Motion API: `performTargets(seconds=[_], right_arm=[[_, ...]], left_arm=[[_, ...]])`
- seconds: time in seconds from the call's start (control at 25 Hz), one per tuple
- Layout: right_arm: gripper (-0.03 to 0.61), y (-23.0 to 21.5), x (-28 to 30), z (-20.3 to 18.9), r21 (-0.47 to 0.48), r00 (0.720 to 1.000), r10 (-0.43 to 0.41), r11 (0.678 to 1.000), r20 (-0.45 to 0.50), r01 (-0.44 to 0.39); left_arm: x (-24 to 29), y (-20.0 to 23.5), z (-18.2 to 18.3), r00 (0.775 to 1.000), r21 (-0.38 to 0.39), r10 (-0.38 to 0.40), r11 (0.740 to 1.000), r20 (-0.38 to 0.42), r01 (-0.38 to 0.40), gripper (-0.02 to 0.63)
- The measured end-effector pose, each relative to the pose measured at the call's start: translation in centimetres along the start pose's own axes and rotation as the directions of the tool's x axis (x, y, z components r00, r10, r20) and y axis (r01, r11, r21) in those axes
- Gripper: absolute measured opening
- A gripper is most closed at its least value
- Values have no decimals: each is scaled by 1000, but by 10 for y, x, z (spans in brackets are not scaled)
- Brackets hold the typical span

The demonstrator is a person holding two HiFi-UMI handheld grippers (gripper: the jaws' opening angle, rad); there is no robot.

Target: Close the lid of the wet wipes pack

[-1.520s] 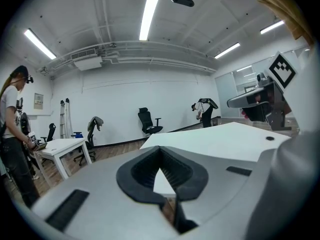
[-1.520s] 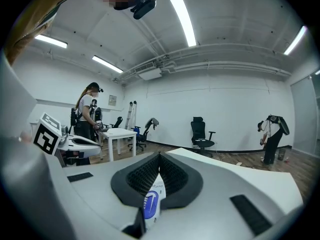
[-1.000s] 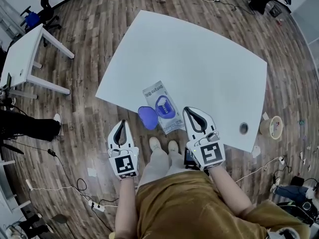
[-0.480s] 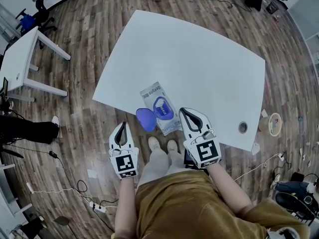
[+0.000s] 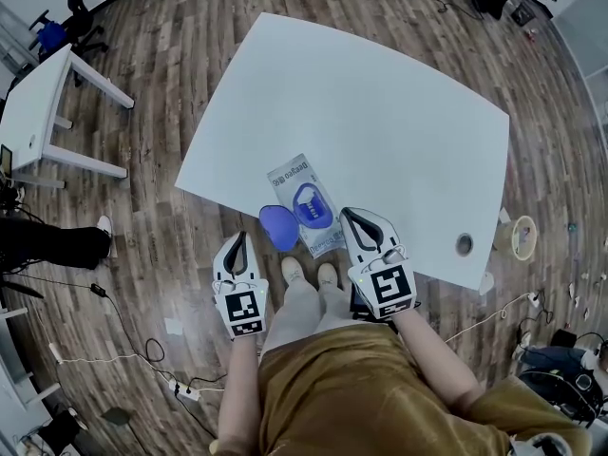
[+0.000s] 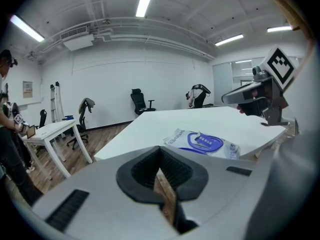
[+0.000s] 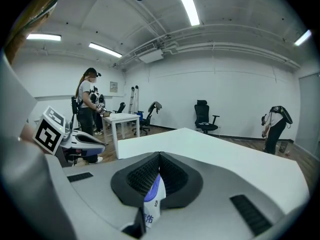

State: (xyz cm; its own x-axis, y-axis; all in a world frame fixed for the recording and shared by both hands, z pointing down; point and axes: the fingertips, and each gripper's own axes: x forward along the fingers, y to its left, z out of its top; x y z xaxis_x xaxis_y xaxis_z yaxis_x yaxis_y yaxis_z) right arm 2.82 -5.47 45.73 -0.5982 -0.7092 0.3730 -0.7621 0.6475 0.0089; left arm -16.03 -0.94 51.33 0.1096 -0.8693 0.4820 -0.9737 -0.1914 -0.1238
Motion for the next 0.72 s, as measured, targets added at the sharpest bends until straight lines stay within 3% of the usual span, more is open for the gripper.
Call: performTargets(seconds=[0.72], right_arm=[[6,11,4,-25,28,996,57,998,-69,-55]], left_arm=[[16,-19,-29,994,-16,-65,998,-83,64,-3]])
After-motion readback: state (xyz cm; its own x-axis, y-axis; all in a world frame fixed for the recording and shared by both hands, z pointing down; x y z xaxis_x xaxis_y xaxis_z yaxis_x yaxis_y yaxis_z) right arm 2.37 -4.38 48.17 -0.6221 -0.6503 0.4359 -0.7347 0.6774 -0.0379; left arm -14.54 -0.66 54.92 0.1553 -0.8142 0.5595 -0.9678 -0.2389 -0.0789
